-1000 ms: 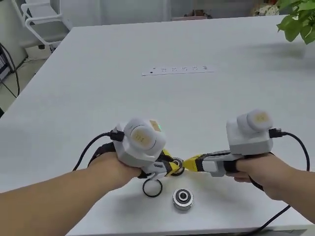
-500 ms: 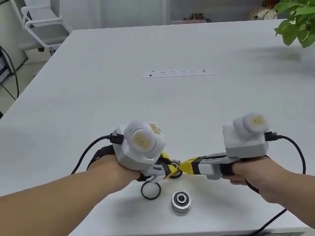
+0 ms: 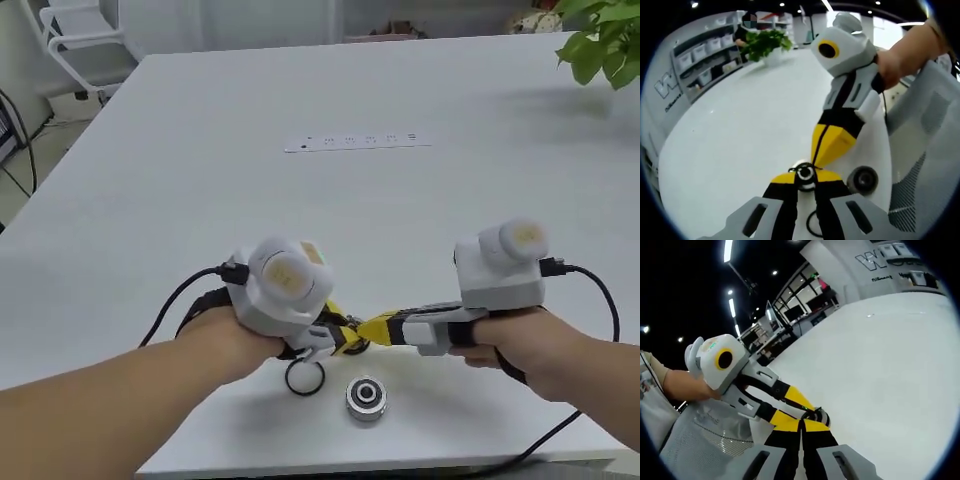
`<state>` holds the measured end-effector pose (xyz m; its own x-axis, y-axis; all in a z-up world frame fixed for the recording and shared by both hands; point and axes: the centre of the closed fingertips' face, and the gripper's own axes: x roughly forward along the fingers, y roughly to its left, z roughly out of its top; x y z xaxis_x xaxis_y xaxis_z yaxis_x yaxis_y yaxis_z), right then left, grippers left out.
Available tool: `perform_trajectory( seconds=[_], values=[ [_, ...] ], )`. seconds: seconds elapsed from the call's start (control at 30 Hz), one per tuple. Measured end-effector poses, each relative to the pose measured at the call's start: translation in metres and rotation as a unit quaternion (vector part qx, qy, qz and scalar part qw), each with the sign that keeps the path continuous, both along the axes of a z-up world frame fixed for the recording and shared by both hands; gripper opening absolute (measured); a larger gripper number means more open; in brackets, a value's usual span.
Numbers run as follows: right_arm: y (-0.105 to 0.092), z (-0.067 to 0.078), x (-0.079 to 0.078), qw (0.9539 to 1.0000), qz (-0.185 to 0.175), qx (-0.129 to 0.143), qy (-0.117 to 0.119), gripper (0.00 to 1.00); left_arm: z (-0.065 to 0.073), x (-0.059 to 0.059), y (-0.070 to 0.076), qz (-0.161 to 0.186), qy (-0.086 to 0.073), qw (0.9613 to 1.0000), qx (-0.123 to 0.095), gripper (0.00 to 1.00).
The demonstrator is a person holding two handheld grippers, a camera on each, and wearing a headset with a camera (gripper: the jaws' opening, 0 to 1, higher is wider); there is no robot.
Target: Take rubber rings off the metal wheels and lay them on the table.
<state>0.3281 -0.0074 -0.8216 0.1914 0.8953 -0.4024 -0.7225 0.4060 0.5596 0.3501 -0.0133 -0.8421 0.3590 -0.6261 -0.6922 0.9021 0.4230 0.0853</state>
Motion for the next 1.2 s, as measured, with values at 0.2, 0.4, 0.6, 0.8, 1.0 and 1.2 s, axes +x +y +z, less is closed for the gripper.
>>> perform_trajectory(
  seconds=[0.2, 0.4, 0.6, 0.8, 1.0, 1.2],
  values=[
    [-0.002, 0.003, 0.000, 1.0000, 0.000, 0.007, 0.002, 0.00, 0.000, 0.000, 0.000, -0.002, 0.000, 1.0000, -0.001, 0.12],
    [-0.010, -0.009, 0.011, 0.9994, -0.015, -0.029, -0.009, 0.00, 0.000, -0.001, 0.000, 0.001, -0.002, 1.0000, 0.002, 0.13],
    [-0.007, -0.010, 0.011, 0.9991, -0.013, -0.038, -0.017, 0.00, 0.000, -0.001, 0.001, 0.006, 0.001, 1.0000, -0.005, 0.13],
    [-0.006, -0.010, 0.009, 0.9988, -0.009, -0.042, -0.022, 0.00, 0.000, -0.001, 0.000, 0.000, 0.001, 1.0000, 0.003, 0.14],
    [-0.008, -0.010, 0.010, 0.9989, -0.010, -0.041, -0.022, 0.00, 0.004, -0.002, 0.005, 0.000, 0.006, 1.0000, 0.000, 0.19],
    [-0.008, -0.009, 0.010, 0.9989, -0.009, -0.040, -0.023, 0.00, 0.016, -0.004, 0.011, 0.000, 0.012, 0.9998, -0.018, 0.24]
  ],
)
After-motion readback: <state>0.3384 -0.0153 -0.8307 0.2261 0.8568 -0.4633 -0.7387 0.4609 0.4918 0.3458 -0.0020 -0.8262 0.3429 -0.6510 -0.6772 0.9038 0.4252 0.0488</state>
